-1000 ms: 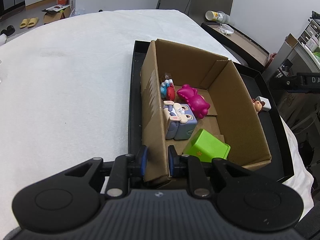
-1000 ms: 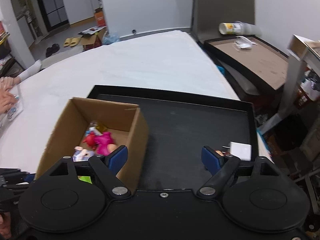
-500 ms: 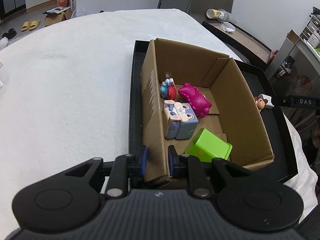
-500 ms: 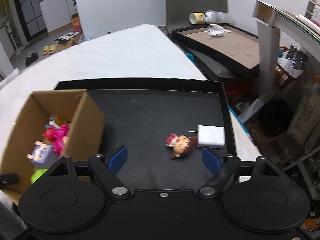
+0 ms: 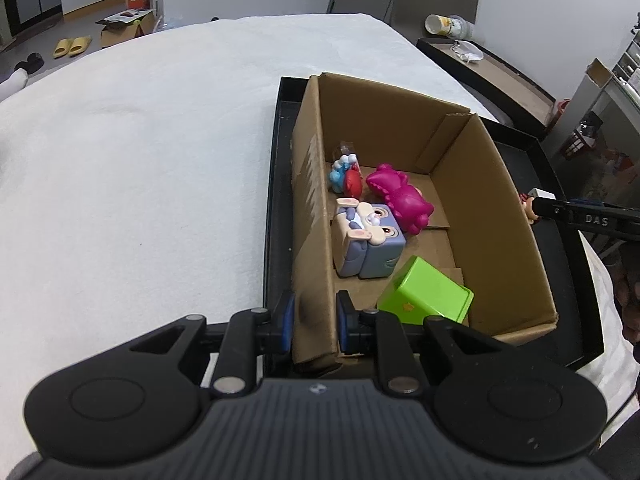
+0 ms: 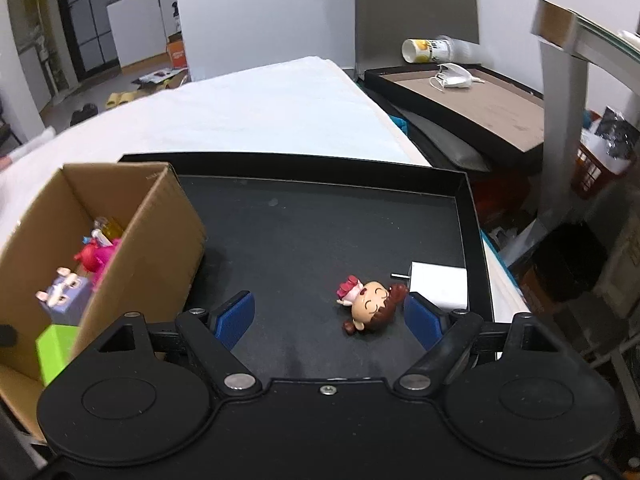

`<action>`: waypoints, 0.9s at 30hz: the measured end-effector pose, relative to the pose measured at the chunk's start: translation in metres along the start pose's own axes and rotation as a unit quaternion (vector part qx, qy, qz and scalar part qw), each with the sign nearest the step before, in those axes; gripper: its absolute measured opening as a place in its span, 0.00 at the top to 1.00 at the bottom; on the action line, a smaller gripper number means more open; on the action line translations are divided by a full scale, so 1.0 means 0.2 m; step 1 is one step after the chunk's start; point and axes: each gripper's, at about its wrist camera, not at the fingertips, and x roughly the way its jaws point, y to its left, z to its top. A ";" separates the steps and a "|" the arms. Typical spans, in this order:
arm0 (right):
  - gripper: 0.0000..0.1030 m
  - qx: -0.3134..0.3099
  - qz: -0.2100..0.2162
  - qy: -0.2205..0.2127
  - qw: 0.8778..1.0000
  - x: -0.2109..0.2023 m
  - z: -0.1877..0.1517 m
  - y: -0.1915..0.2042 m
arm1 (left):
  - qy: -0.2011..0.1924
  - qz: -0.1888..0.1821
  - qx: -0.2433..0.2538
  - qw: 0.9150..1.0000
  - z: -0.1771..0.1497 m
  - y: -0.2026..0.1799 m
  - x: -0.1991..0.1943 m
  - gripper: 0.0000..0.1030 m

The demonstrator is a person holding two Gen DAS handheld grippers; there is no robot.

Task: Organize rigid objects
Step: 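Move the right gripper to the doll head figure and grasp it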

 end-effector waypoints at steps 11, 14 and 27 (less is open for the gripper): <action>0.21 -0.019 -0.036 -0.004 0.999 0.12 -0.01 -0.04 | 0.011 0.016 0.007 1.000 0.01 -0.03 0.04 0.82; 0.27 -0.016 -0.033 0.009 0.999 0.16 -0.03 -0.05 | 0.012 0.018 0.008 1.000 0.01 -0.03 0.04 0.82; 0.87 0.013 0.021 0.062 0.998 0.15 -0.10 -0.05 | 0.004 0.016 0.009 1.000 0.00 -0.03 0.01 0.82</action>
